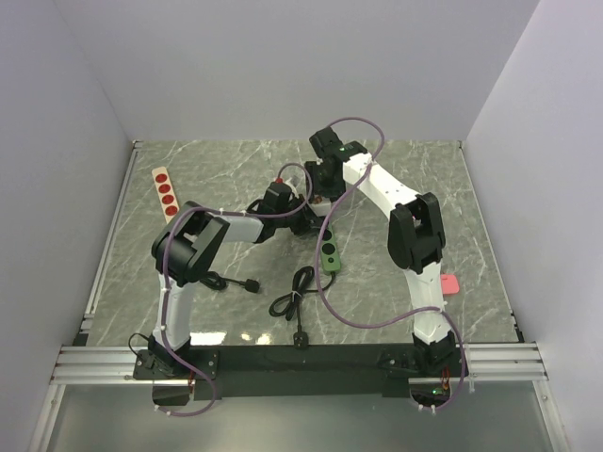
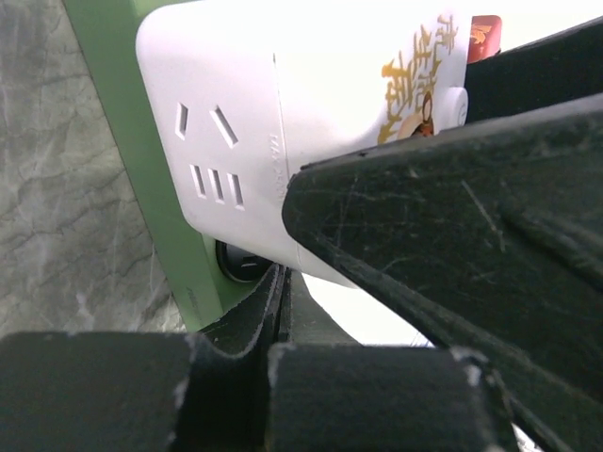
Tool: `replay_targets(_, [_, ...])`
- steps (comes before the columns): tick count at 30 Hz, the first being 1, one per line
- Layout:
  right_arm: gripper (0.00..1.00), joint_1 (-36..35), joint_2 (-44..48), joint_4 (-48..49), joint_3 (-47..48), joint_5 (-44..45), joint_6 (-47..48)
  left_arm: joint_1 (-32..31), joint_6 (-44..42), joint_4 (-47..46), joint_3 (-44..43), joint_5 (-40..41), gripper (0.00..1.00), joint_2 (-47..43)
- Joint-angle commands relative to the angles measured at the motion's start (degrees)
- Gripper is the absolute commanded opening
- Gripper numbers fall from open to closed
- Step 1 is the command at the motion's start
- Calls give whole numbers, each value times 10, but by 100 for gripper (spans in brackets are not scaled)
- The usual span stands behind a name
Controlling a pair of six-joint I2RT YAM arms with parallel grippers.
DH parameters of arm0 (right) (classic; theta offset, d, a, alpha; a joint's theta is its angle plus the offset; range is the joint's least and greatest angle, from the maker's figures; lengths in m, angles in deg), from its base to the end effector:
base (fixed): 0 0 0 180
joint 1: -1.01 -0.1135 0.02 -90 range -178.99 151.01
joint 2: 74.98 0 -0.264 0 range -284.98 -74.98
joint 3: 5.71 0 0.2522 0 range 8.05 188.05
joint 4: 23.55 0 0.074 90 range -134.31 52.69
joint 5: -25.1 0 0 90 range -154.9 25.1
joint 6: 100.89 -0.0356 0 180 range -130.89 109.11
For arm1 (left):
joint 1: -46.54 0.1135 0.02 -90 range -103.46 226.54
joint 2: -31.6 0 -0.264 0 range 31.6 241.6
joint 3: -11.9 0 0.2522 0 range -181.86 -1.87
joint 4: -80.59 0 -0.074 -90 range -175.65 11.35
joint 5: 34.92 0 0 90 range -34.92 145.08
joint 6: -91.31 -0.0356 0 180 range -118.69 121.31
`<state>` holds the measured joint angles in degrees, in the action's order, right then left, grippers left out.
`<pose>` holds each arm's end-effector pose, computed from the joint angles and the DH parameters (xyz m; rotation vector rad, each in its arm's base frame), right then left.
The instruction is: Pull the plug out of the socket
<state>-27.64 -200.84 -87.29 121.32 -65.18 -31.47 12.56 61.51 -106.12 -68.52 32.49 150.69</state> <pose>0.4188 0.2290 0.2353 -0.1912 2.6878 0.2799 0.3538 -0.2550 0.1300 -0.2853 2.3968 -1.3010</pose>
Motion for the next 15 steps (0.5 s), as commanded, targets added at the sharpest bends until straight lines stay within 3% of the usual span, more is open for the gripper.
replay_targets(1, [0,-12,12,-14,30,-29,-42,-1,-43,107,26,37,0,46])
replay_targets(8, [0,-4,28,-79,148,-18,-57,8,-60,106,57,41,1,55])
replay_targets(15, [0,16,45,-93,158,-23,-59,16,-70,105,71,40,0,64])
